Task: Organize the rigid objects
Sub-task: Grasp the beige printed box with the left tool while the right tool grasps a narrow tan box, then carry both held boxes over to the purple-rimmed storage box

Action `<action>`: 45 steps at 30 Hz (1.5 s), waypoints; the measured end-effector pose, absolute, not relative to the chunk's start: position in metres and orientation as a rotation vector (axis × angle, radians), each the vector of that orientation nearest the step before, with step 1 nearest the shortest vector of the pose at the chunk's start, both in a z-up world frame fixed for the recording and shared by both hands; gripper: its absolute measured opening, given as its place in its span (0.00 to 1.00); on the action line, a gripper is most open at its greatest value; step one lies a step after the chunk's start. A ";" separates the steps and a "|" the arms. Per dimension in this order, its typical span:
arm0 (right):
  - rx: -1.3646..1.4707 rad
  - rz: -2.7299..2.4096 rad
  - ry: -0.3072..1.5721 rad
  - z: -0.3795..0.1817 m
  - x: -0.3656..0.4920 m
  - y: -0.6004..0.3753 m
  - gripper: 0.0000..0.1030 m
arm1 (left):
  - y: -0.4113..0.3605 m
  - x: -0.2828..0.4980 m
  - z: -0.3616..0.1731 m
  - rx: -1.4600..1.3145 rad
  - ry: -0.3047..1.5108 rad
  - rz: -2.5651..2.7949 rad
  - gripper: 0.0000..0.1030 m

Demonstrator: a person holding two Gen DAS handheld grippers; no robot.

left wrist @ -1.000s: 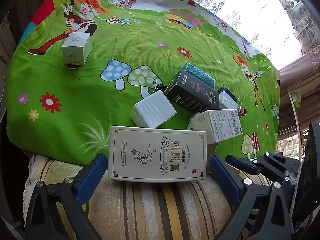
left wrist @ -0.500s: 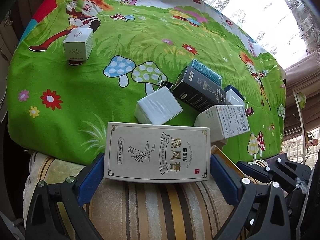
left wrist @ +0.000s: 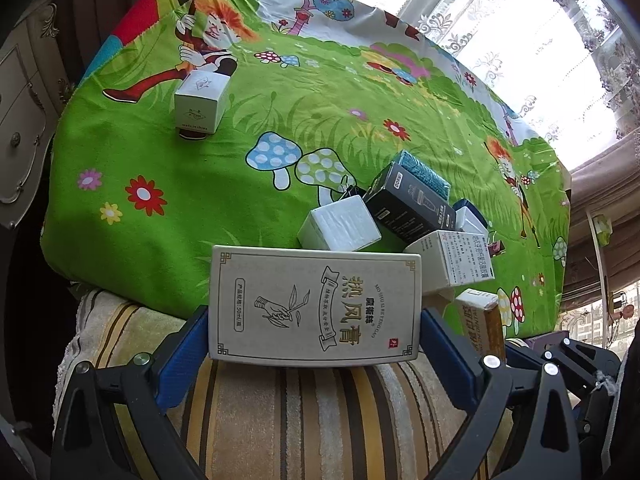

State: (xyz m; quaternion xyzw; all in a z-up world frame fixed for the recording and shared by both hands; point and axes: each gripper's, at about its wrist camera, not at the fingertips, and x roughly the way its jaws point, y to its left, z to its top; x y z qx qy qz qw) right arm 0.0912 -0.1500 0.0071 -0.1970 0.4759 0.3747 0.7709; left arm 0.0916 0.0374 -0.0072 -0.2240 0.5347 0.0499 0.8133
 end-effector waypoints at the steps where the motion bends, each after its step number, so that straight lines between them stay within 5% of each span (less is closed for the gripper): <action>1: -0.420 0.806 1.026 0.009 0.091 -0.152 0.18 | 0.038 0.091 -0.006 -0.481 1.136 0.112 0.97; 20: -0.215 0.689 0.935 0.041 0.073 -0.226 0.18 | 0.022 0.070 0.030 -0.511 1.013 0.067 0.97; 45: 0.007 0.269 0.915 0.047 0.031 -0.404 0.18 | -0.161 0.068 0.057 -0.291 1.009 -0.441 0.97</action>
